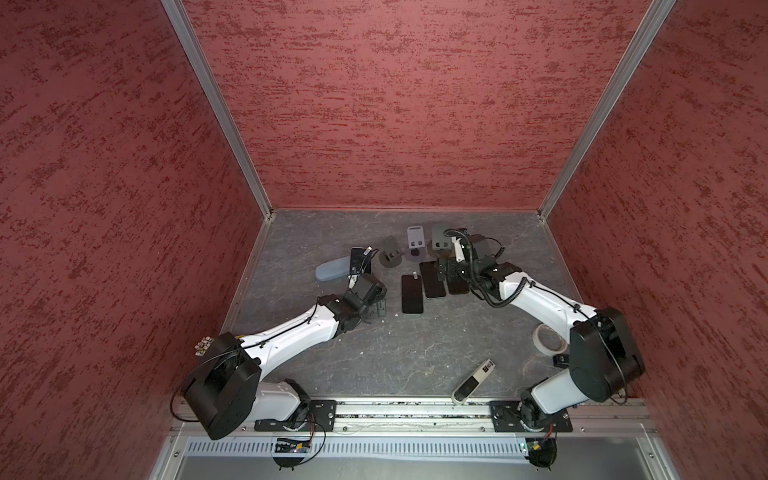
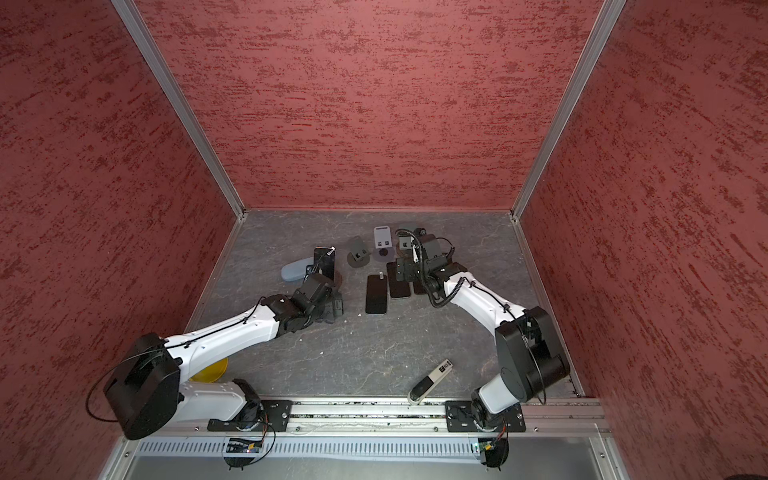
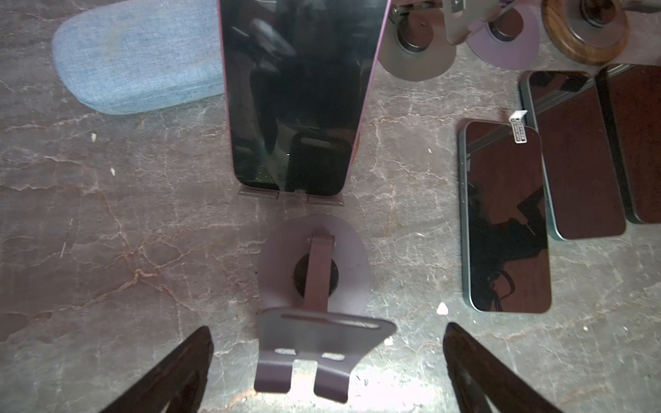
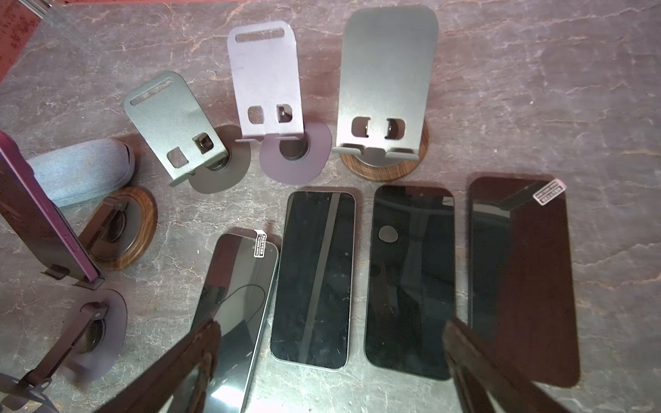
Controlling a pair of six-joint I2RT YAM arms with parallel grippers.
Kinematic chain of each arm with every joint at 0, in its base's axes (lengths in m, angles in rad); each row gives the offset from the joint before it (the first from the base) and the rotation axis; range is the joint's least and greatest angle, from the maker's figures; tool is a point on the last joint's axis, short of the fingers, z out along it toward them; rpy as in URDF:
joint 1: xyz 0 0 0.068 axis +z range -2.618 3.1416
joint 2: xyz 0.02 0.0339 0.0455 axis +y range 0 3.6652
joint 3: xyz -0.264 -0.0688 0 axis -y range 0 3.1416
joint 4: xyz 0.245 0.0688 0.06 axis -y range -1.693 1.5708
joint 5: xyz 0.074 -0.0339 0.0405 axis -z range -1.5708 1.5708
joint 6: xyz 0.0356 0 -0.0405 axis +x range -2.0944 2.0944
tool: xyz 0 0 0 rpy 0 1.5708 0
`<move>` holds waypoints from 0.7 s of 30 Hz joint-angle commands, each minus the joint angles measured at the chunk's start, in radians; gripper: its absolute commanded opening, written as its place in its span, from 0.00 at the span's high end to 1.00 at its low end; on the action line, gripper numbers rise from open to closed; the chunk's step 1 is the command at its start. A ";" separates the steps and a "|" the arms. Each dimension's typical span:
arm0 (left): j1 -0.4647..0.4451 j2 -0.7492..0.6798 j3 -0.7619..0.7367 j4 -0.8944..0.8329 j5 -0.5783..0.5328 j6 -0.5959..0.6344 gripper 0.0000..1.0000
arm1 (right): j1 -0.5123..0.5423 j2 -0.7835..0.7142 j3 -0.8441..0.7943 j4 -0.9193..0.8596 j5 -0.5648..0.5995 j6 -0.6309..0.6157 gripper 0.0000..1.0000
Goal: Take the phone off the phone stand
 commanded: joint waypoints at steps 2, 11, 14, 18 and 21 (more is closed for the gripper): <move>0.022 0.041 -0.013 0.062 0.014 0.000 0.02 | 0.010 0.000 0.031 -0.017 0.014 0.020 0.01; 0.045 0.108 -0.010 0.099 0.045 -0.011 0.14 | 0.012 0.002 0.030 -0.023 0.018 0.017 0.01; 0.045 0.119 -0.006 0.097 0.046 -0.021 0.19 | 0.012 0.003 0.025 -0.017 0.018 0.016 0.01; 0.045 0.128 0.001 0.081 0.045 -0.035 0.25 | 0.012 0.014 0.025 -0.015 0.016 0.013 0.01; 0.045 0.131 0.003 0.072 0.040 -0.041 0.31 | 0.012 0.019 0.028 -0.015 0.011 0.013 0.01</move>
